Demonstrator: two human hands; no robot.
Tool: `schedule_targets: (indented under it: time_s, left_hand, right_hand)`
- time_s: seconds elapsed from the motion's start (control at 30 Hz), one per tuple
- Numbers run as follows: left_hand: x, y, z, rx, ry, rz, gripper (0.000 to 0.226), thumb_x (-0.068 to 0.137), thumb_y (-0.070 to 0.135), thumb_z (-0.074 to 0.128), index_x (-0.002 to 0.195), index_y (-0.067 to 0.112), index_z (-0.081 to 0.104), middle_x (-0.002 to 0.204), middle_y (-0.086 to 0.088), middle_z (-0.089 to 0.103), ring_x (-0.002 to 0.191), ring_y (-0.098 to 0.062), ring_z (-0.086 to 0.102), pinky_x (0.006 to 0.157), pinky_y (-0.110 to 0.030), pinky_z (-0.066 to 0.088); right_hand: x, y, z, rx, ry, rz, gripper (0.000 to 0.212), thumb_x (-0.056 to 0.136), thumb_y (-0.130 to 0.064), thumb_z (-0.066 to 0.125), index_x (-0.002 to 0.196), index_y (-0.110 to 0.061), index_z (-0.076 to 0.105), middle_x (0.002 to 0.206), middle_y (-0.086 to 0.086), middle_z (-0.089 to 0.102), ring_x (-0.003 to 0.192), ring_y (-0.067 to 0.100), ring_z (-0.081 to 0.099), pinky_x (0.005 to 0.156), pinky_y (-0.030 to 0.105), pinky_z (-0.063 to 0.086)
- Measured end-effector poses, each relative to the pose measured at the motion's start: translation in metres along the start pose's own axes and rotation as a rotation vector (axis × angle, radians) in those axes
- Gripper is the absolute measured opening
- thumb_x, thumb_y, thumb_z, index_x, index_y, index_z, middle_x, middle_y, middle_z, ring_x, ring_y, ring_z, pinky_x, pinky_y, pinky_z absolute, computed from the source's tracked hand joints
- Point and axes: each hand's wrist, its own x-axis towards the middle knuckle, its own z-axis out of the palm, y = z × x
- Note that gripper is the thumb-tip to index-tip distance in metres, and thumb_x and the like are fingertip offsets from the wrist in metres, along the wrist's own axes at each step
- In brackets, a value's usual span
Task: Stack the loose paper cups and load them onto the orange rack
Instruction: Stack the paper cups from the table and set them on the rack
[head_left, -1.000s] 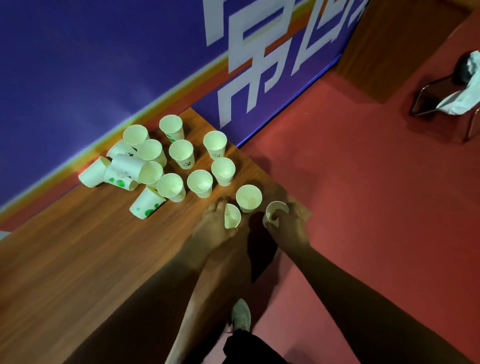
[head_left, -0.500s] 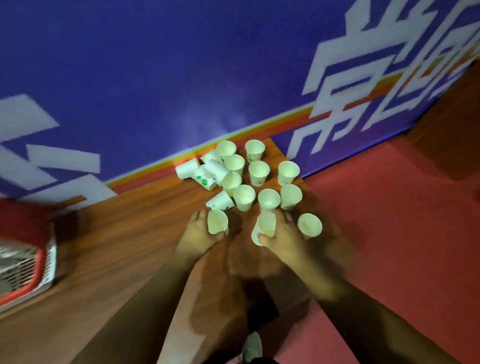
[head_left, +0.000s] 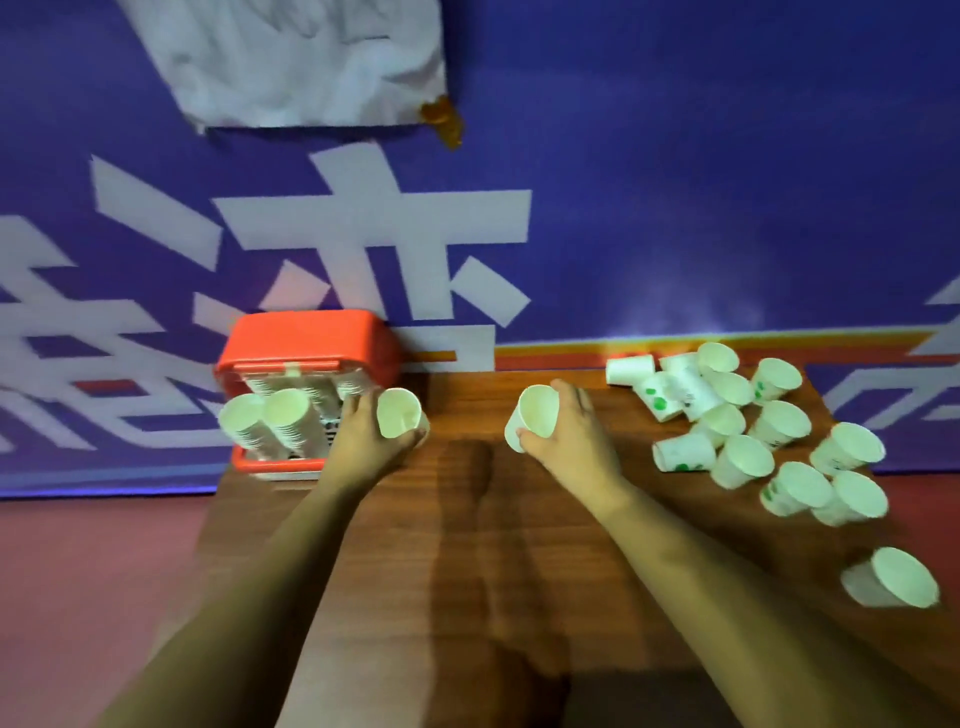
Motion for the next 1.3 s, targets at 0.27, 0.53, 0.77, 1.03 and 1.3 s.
schedule_targets:
  time_s: [0.27, 0.53, 0.77, 1.03, 1.3]
  left_hand:
    - [0.018, -0.126, -0.125, -0.032, 0.191, -0.153, 0.075, 0.078, 0.039, 0.079, 0.140, 0.017, 0.042, 0.135, -0.011, 0.037, 0.124, -0.027, 0.044, 0.099, -0.039, 0.040]
    - [0.054, -0.186, -0.163, -0.081, 0.251, -0.216, 0.089, 0.078, 0.038, 0.080, 0.148, 0.013, 0.031, 0.146, -0.013, 0.033, 0.133, -0.033, 0.041, 0.104, -0.047, 0.041]
    - [0.083, -0.213, -0.159, -0.052, 0.160, -0.191, 0.080, 0.076, 0.031, 0.083, 0.140, 0.010, 0.041, 0.139, -0.012, 0.040, 0.124, -0.029, 0.048, 0.098, -0.040, 0.043]
    - [0.101, -0.240, -0.148, -0.009, 0.027, -0.123, 0.080, 0.072, 0.026, 0.086, 0.139, 0.012, 0.044, 0.133, -0.010, 0.048, 0.119, -0.028, 0.051, 0.099, -0.039, 0.043]
    - [0.108, -0.257, -0.137, -0.021, 0.015, -0.112, 0.074, 0.066, 0.024, 0.089, 0.125, 0.009, 0.046, 0.117, -0.010, 0.059, 0.107, -0.030, 0.058, 0.078, -0.033, 0.044]
  right_hand:
    - [0.013, -0.160, 0.105, 0.177, -0.055, -0.114, 0.074, 0.072, -0.029, 0.081, 0.133, -0.013, 0.043, 0.134, 0.007, 0.045, 0.121, 0.025, 0.048, 0.093, 0.029, 0.041]
    - [0.027, -0.245, 0.182, 0.186, -0.115, -0.190, 0.079, 0.070, -0.026, 0.082, 0.138, -0.018, 0.042, 0.134, 0.008, 0.042, 0.119, 0.031, 0.050, 0.101, 0.039, 0.044]
    - [0.049, -0.263, 0.229, 0.128, -0.162, -0.213, 0.083, 0.072, -0.028, 0.082, 0.142, -0.014, 0.040, 0.139, 0.008, 0.045, 0.127, 0.027, 0.042, 0.105, 0.035, 0.035]
    - [0.056, -0.257, 0.271, -0.074, -0.231, -0.262, 0.090, 0.071, -0.033, 0.082, 0.144, -0.009, 0.034, 0.134, 0.010, 0.048, 0.125, 0.028, 0.047, 0.104, 0.038, 0.041]
    - [0.063, -0.245, 0.301, -0.202, -0.300, -0.198, 0.086, 0.072, -0.038, 0.081, 0.140, -0.013, 0.034, 0.138, 0.007, 0.047, 0.122, 0.030, 0.052, 0.095, 0.039, 0.044]
